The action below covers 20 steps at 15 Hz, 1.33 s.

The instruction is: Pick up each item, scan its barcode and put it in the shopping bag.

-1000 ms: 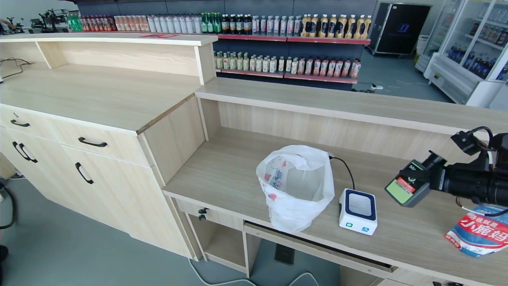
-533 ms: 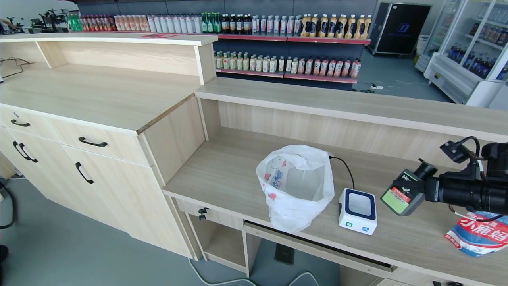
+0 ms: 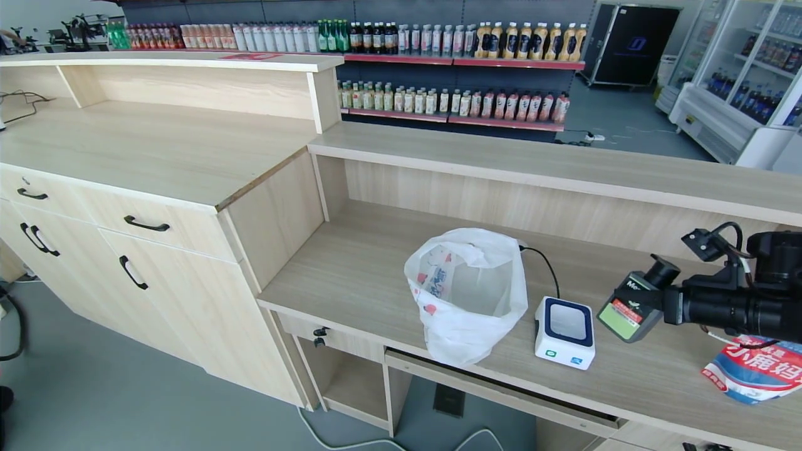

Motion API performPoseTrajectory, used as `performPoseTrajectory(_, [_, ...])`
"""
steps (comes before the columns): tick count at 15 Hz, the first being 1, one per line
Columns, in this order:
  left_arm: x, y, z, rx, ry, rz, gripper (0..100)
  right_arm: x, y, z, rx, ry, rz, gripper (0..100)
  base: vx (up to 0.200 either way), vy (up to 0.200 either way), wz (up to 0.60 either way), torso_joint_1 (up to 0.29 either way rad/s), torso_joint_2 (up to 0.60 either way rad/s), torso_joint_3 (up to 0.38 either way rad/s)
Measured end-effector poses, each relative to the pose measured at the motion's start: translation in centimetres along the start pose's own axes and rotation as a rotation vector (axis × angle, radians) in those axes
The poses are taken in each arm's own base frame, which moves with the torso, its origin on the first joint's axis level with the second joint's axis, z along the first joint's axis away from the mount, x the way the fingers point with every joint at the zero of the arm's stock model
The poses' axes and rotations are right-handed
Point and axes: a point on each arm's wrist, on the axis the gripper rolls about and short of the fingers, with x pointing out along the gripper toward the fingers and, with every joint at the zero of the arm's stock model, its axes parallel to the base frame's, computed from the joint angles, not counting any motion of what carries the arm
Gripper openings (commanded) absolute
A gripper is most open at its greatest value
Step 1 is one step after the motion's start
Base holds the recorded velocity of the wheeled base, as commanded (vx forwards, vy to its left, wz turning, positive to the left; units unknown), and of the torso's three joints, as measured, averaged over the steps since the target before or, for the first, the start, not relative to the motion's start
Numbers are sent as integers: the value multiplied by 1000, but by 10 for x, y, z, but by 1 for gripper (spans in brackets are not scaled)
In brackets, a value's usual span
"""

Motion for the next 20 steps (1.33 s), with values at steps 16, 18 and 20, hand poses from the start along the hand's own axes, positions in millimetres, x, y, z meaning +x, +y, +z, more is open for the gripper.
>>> performPoseTrajectory(16, [0, 0, 0, 0, 0, 0, 100, 11, -7, -11, 27, 25, 6, 0, 0, 0, 0, 0, 0, 0])
performPoseTrajectory(18, [0, 0, 0, 0, 0, 0, 100, 12, -7, -12, 30, 29, 9, 0, 0, 0, 0, 0, 0, 0])
performPoseTrajectory(20, [0, 0, 0, 0, 0, 0, 100, 13, -8, -13, 33, 31, 9, 0, 0, 0, 0, 0, 0, 0])
